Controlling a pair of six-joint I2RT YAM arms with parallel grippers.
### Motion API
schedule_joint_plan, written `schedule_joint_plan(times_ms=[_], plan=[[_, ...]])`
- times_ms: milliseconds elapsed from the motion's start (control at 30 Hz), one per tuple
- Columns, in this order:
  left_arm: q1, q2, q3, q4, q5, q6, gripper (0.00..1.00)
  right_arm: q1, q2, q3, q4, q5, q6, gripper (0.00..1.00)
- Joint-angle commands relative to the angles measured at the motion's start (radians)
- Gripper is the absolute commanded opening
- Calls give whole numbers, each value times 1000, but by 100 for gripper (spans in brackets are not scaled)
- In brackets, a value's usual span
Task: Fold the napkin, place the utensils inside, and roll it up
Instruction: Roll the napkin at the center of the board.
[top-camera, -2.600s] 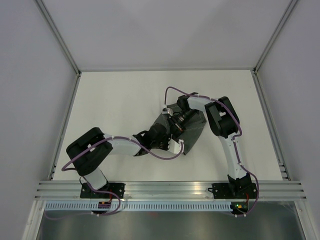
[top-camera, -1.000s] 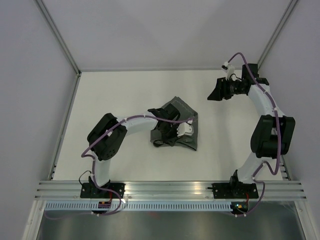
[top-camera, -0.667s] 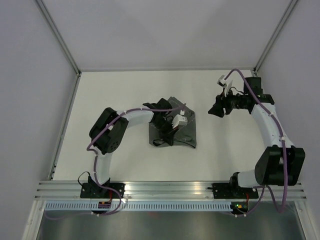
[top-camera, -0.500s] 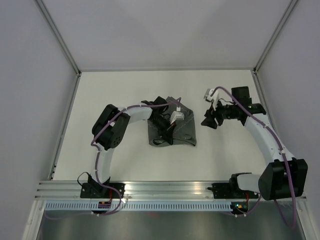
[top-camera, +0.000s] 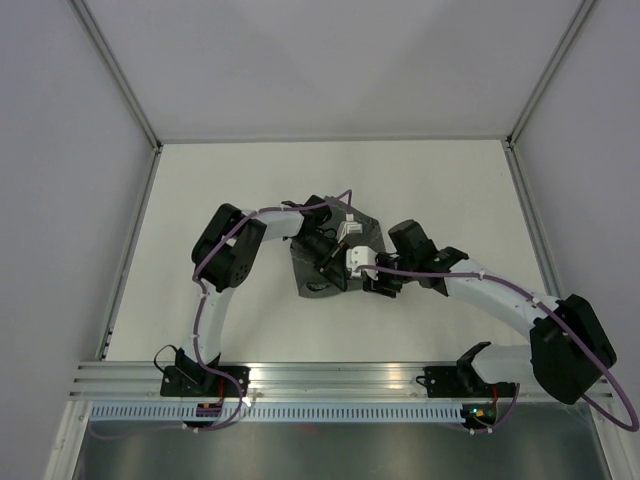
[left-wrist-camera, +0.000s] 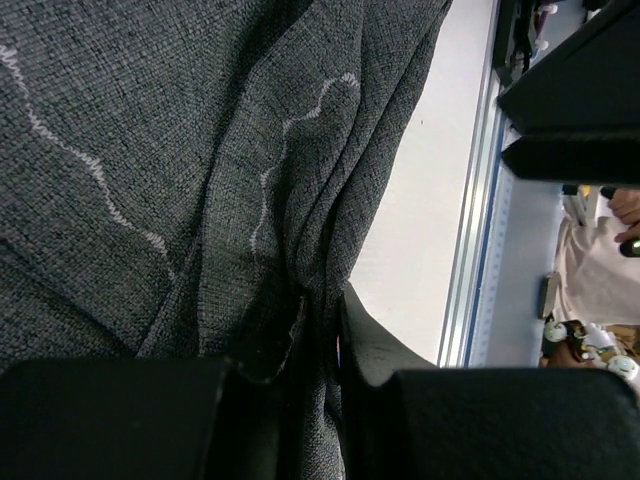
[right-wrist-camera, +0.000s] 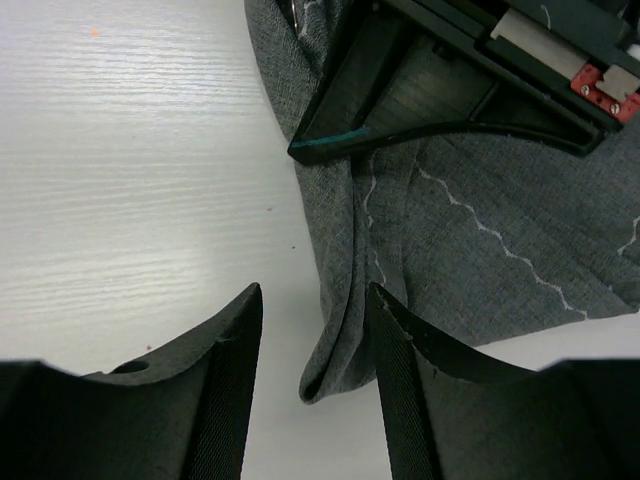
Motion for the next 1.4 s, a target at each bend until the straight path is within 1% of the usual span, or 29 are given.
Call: schedule_joint_plan(times_ms=[0,67,100,300,467,533,800,967,1133,1233,1367], plan=[[-4,52,14,7,-12,-44,2,56,30,-27,180,85,-61,52],[-2,57,11,11,-8,-59,2,76,24,-67,217,113,-75,50],[-2,60,11,17,-8,-60,2,91,21,-84,254,122,-88,49],[2,68,-9,36,0,-93,2,165,-21,-189,347,193,-144,48],[9,64,-33,68,12,-126,2,209,-8,-252,442,239,-179,47],[10,64,-38,73,12,-128,2,218,-11,-272,481,254,-188,48],[12,78,-55,80,23,-128,2,280,68,-298,599,315,-231,47],[13,86,-58,80,29,-126,2,284,140,-279,601,323,-248,45],[13,84,-59,80,31,-122,2,284,191,-282,654,352,-266,43],[15,80,-61,79,29,-113,2,286,208,-283,666,358,-277,42],[13,77,-70,79,20,-105,2,284,200,-311,723,378,-314,42]])
